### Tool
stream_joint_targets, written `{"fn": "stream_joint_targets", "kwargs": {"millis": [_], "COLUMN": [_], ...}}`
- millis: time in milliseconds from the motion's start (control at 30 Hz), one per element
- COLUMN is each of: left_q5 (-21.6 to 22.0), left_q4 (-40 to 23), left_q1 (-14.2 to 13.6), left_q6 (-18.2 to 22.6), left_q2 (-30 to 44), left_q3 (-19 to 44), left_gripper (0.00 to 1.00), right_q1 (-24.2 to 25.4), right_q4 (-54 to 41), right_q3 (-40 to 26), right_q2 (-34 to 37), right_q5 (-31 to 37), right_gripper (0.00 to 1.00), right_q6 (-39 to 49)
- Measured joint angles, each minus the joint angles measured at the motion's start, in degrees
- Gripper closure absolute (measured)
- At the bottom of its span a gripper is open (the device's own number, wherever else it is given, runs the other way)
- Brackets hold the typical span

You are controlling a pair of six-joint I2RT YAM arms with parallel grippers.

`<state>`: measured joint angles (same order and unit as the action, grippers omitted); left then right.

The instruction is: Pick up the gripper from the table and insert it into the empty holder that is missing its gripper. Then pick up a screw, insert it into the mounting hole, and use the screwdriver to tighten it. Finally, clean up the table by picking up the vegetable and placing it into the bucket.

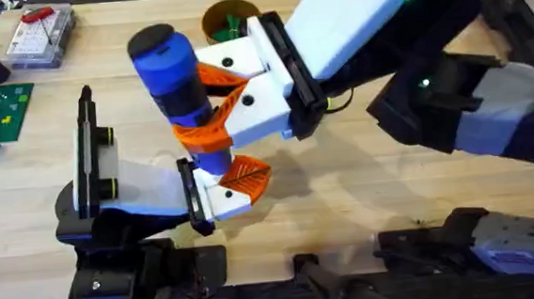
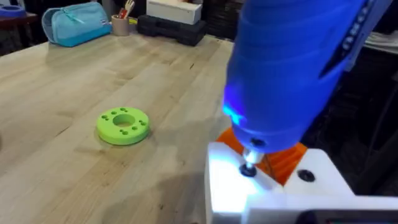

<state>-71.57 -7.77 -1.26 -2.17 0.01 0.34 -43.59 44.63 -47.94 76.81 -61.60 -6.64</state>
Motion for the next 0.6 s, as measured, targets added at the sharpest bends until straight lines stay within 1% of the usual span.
{"fn": "stream_joint_targets", "kwargs": {"millis": [167,267,367,433,500,600], "left_q5": [0.2,0.2,0.2,0.2,0.2,0.2], "left_q4": [0.0,0.0,0.0,0.0,0.0,0.0], "left_q1": [0.0,0.0,0.0,0.0,0.0,0.0], "left_q6": [0.0,0.0,0.0,0.0,0.0,0.0], "left_q2": [0.0,0.0,0.0,0.0,0.0,0.0], "left_q3": [0.0,0.0,0.0,0.0,0.0,0.0], "left_gripper": [0.997,0.997,0.997,0.997,0.997,0.997], "right_q1": [0.3,1.3,2.7,3.4,3.4,3.3], "right_q4": [-1.6,-2.6,-6.5,-10.0,-11.6,-12.8], "right_q3": [-3.5,-8.3,-14.4,-17.3,-18.6,-18.8], "right_q2": [1.5,1.8,1.8,1.6,1.5,1.5], "right_q5": [-1.1,-1.4,-1.5,-1.5,-1.5,-1.5], "right_gripper": [0.975,0.975,0.975,0.975,0.975,0.975], "right_q6": [-1.9,-3.3,-4.1,-4.0,-3.6,-3.4]}}
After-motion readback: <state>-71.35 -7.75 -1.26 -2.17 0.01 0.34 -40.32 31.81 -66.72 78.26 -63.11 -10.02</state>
